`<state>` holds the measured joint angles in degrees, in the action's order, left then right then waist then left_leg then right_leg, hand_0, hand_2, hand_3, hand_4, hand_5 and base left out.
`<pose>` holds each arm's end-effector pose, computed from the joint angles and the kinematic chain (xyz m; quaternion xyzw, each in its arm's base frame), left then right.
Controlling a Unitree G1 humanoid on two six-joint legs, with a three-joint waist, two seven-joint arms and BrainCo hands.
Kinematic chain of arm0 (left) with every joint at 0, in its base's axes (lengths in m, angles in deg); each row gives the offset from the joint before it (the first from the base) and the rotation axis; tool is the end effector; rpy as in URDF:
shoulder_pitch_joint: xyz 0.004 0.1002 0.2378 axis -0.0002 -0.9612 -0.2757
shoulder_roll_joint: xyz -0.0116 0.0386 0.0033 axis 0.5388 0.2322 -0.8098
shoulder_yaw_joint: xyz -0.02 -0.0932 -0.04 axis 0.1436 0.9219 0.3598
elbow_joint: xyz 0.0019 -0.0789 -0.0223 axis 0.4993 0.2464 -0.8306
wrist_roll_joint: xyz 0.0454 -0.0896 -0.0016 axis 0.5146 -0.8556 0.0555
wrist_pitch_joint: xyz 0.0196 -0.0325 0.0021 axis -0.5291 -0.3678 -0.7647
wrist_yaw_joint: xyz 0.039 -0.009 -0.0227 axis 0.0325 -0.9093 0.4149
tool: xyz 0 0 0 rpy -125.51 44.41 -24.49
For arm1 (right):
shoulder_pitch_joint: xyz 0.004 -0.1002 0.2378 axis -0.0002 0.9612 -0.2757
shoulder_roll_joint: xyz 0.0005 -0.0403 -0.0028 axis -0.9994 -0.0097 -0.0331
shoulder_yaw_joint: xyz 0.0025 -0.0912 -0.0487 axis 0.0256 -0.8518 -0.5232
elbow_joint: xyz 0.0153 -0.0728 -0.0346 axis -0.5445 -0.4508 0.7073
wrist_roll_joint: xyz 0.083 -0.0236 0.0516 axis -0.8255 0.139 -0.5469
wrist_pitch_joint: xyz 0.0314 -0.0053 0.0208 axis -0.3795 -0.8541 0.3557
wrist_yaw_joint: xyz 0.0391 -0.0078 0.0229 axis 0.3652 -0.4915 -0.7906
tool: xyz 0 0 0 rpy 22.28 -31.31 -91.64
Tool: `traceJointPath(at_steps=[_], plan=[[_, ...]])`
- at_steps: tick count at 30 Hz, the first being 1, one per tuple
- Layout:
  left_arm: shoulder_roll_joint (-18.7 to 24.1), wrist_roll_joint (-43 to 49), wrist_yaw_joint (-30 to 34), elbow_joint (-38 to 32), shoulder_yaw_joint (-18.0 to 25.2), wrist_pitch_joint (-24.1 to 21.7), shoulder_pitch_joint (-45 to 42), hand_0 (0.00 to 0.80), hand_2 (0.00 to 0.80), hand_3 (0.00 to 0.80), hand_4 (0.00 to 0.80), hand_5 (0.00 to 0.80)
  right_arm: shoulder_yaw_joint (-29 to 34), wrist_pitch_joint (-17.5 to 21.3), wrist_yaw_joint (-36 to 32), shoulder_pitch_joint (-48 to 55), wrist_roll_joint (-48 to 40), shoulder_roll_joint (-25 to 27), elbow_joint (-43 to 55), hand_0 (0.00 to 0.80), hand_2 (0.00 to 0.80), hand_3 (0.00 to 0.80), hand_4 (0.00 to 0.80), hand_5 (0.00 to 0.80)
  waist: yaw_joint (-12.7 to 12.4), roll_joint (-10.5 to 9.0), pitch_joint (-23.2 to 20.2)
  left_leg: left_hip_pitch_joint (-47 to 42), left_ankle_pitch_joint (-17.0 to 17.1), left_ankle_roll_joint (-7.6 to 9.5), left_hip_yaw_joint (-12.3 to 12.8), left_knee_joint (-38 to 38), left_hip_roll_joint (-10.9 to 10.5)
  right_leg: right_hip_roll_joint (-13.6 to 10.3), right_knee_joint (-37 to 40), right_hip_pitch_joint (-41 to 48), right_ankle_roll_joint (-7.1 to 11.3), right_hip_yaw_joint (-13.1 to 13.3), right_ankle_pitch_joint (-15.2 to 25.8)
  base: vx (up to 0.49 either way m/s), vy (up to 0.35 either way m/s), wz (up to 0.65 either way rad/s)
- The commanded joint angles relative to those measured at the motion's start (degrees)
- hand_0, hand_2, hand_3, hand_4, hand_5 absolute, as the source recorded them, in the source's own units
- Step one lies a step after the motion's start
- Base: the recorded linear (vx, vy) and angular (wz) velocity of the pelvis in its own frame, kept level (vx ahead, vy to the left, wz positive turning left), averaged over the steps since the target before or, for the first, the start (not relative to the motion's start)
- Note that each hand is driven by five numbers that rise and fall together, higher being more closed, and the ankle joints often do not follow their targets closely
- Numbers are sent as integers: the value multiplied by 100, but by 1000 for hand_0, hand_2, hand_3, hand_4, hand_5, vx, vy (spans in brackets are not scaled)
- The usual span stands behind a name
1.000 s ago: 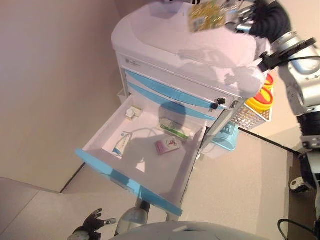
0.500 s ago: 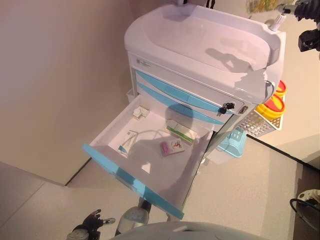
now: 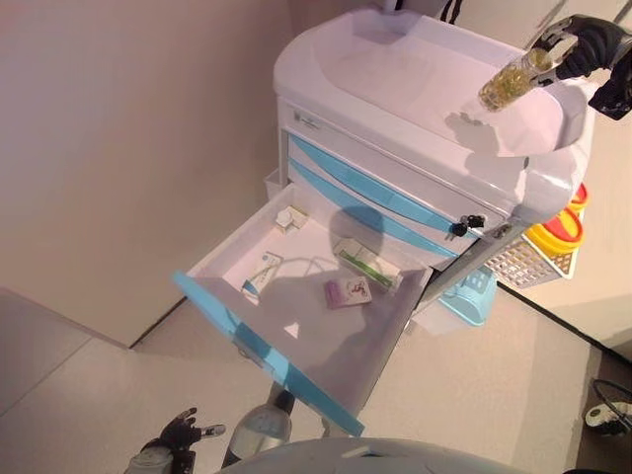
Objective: Open the drawer and pick up the medicine
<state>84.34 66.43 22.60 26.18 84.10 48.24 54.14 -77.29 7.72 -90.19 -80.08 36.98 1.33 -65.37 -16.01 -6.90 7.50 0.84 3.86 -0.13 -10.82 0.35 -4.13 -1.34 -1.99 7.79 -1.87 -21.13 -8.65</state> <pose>0.0563 0.2693 -0.1030 0.0886 0.5443 0.0738 0.8309 0.3219 -0.3043 0.3327 -0.6165 0.0298 -0.0134 0.7866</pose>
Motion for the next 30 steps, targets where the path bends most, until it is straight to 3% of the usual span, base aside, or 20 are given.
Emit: traceJointPath(at_steps=[1,15,16,17,30], plan=[[313,-114,-58,-91,-158,-27,-97,0,0,0,0,0,-402,233,-139,-786,233,378,4,800,800,800,800,800,-90,-169,-142,-120,-604,79,152,-22,-126,-282,-236,-287,219,94,145,0,0,0],[364,-147,-19,26,-195,-203,-45,0,0,0,0,0,-538,428,-499,-663,818,169,-259,784,784,784,784,784,-197,-172,1,-17,-547,86,89,0,-141,-313,-309,-377,237,31,161,-4,2,4],[367,-143,-15,39,-190,-213,-45,0,0,0,0,0,-538,437,-482,-656,815,159,-276,527,527,527,527,527,-197,-170,2,-21,-545,86,88,-5,-140,-314,-312,-379,238,31,162,0,0,0],[364,-138,-17,51,-195,-217,-37,0,0,0,0,0,-523,463,-411,-641,813,144,-310,0,0,0,0,0,-197,-167,6,-25,-546,85,93,-6,-138,-314,-313,-376,240,33,162,0,0,0],[333,-56,-46,248,-139,-294,40,0,0,0,0,0,-356,612,89,-611,586,157,-299,0,0,0,0,0,-120,-205,-37,-94,-586,87,198,-8,-118,-295,-331,-368,251,126,159,0,0,0]])
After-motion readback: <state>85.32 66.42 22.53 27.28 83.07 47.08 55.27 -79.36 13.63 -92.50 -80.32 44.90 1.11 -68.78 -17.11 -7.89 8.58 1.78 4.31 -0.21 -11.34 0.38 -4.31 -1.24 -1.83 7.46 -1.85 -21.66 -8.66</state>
